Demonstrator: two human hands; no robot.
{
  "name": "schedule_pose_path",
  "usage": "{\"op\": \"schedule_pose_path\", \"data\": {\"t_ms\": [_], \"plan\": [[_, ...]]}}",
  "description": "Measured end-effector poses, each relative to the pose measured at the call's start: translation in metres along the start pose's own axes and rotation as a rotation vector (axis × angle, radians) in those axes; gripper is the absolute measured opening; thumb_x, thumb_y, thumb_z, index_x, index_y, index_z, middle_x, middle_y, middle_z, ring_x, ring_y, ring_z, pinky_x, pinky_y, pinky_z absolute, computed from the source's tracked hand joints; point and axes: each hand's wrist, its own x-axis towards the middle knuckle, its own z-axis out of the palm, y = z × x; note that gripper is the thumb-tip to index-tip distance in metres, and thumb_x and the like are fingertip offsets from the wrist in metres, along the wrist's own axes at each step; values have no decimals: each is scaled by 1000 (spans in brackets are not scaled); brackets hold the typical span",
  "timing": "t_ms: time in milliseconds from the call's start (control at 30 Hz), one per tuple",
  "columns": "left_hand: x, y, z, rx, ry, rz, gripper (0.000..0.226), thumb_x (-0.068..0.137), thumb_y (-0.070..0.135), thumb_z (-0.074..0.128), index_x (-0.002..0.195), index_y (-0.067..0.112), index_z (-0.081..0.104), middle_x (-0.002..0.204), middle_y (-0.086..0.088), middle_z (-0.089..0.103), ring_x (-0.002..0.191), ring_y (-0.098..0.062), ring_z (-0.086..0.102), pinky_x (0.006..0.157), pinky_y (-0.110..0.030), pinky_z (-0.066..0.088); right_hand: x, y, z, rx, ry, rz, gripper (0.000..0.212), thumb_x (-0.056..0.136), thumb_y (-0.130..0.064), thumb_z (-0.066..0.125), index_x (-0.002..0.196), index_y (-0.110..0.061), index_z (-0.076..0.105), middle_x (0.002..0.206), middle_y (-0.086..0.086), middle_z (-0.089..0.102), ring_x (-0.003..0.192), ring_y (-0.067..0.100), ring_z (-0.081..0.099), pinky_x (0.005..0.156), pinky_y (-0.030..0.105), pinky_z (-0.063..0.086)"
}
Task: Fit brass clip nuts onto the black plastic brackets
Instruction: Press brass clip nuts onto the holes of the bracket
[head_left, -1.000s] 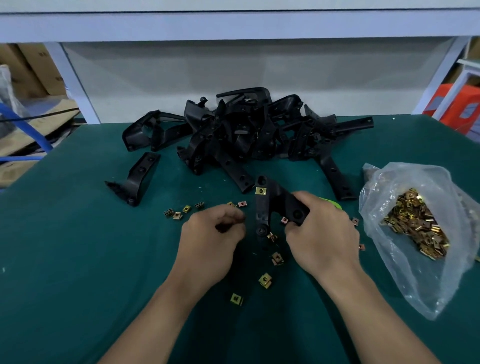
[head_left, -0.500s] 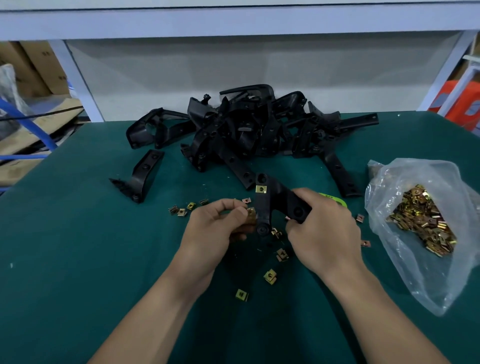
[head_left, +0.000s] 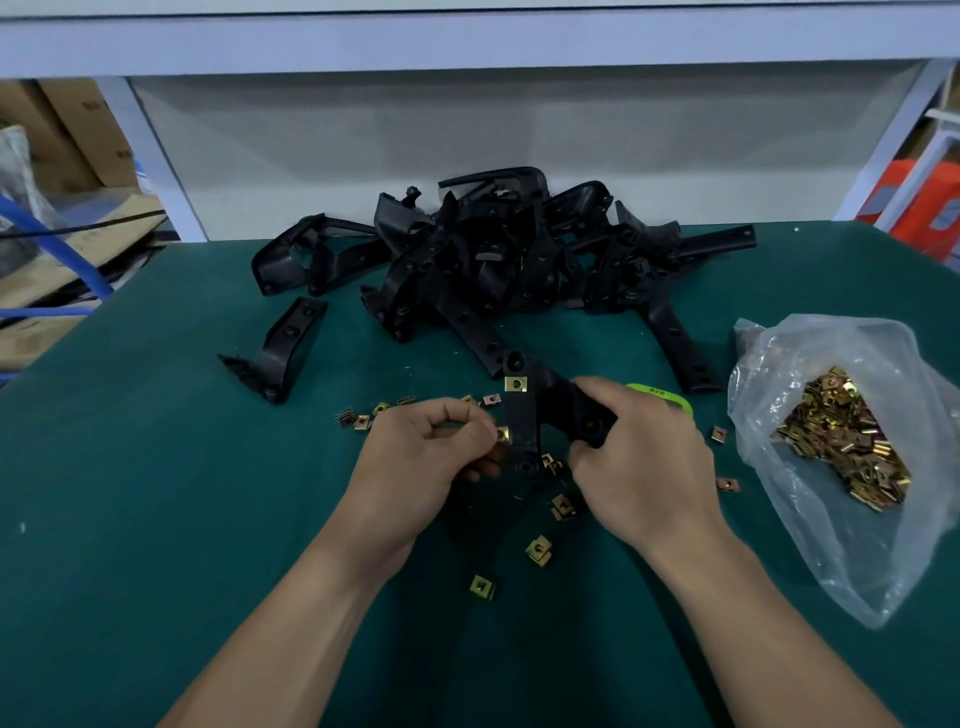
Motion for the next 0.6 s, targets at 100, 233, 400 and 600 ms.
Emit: {"op": "schedule_pose_path", "data": {"t_ms": [100,233,400,600], "plan": [[0,0,-1,25,-16,31,11,92,3,70,81,7,72,76,-14,76,65,-17,69,60,-20,53,-1,0,1,7,-9,-2,39,76,-17,66,108,-41,67,70,-15,60,71,17,58,60,35,51],[-1,0,-2,20,-30,48,7,91,1,71,84,2,72,75,-15,75,65,-18,69,59,-21,52,-2,-1,1,20,-32,-9,36,78,-18,67,106,-41,67,65,-18,56,67,7,53,55,30,44],[-3,-1,1,3,16,76,7,88,0,73,82,2,73,75,-18,75,63,-18,69,58,-22,53,-4,-4,0,-42,18,-22,29,79,-14,67,104,-30,66,66,-12,56,65,16,54,56,33,46],[-6,-5,7,-40,40,-6,9,91,8,73,87,15,78,80,-15,77,69,-24,71,70,-33,60,-10,-13,6,-156,47,-36,27,77,-10,66,89,-28,50,74,-10,53,60,14,46,48,26,26]]}}
